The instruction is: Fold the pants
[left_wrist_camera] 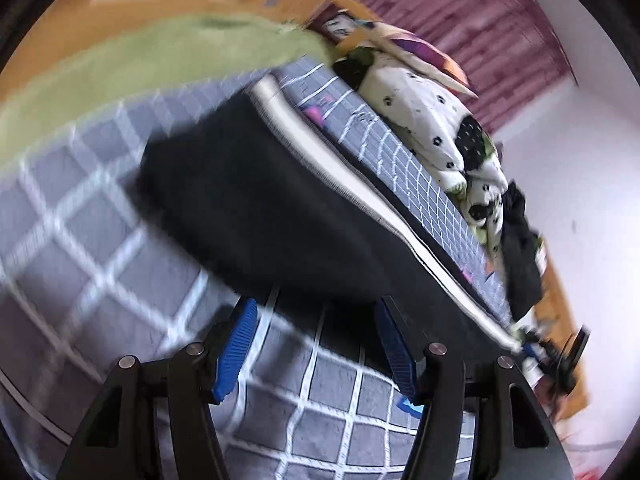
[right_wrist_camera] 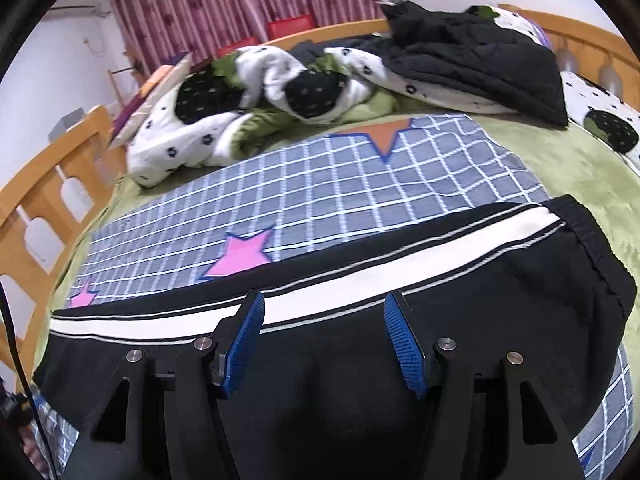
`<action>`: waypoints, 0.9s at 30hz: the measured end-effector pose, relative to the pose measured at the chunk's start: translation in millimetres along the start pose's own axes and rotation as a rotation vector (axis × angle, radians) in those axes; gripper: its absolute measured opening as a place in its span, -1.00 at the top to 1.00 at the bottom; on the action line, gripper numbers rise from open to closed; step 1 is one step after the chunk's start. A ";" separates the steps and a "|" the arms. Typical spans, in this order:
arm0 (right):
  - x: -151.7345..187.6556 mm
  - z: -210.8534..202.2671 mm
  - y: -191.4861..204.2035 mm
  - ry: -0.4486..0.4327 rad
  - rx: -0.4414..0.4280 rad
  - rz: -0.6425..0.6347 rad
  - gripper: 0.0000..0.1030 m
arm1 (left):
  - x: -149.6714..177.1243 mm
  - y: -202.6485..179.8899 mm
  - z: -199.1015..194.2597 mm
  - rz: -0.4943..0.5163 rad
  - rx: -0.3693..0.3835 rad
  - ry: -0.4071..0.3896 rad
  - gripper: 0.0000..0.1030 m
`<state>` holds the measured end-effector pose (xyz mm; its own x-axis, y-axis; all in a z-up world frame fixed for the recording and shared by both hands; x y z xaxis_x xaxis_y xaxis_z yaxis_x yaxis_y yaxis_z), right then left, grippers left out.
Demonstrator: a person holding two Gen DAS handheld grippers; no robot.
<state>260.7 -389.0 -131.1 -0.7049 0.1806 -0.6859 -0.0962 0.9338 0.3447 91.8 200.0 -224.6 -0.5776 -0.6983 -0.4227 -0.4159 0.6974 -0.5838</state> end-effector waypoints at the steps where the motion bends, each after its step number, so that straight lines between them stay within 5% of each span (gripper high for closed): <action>1: 1.8 -2.0 3.7 0.002 -0.008 0.000 -0.19 | 1.2 2.9 0.8 -0.030 0.020 -0.010 -0.15; 6: 9.4 -18.6 12.2 0.014 -0.021 -0.015 -0.19 | -6.7 24.6 1.5 -0.184 0.070 -0.067 -0.15; 13: 27.2 -38.3 -10.1 0.016 0.015 0.019 -0.19 | -32.1 29.0 27.0 -0.181 -0.045 -0.107 -0.13; 14: 29.2 -36.8 -13.4 0.022 0.016 0.031 -0.19 | -39.8 28.7 31.0 -0.183 -0.082 -0.118 0.03; 16: 34.8 -32.1 -20.7 0.038 0.019 0.063 -0.19 | -53.8 29.8 34.6 -0.137 -0.160 -0.121 0.85; 19: 41.1 -26.3 -23.7 0.049 0.027 0.077 -0.19 | -83.7 27.6 6.5 -0.040 -0.194 -0.220 0.85; 20: 43.1 -25.9 -23.7 0.049 0.028 0.076 -0.19 | -90.0 25.8 -1.0 -0.016 -0.153 -0.216 0.84; 22: 45.6 -24.7 -23.3 0.049 0.032 0.064 -0.19 | -91.5 28.8 3.4 0.016 -0.198 -0.189 0.83; 25: 50.9 -18.0 -23.0 0.069 0.032 0.053 -0.19 | -77.3 35.9 20.2 0.135 -0.384 -0.108 0.58; 27: 53.5 -11.7 -22.6 0.086 0.029 0.052 -0.19 | -71.4 42.8 11.6 0.157 -0.500 -0.127 0.16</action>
<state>217.0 -404.0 -168.0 -0.7664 0.2030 -0.6095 -0.0381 0.9327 0.3587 123.4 277.9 -227.5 -0.5832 -0.5719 -0.5769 -0.6327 0.7652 -0.1189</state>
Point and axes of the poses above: each gripper's, at about its wrist camera, not at the fingertips, and z roughly the way its jaws point, y to its left, x to its underside, the point moved 6 cm from there along z, roughly the way its jaws point, and after that the axes turned 8 degrees about -x, right-handed, at the moved point
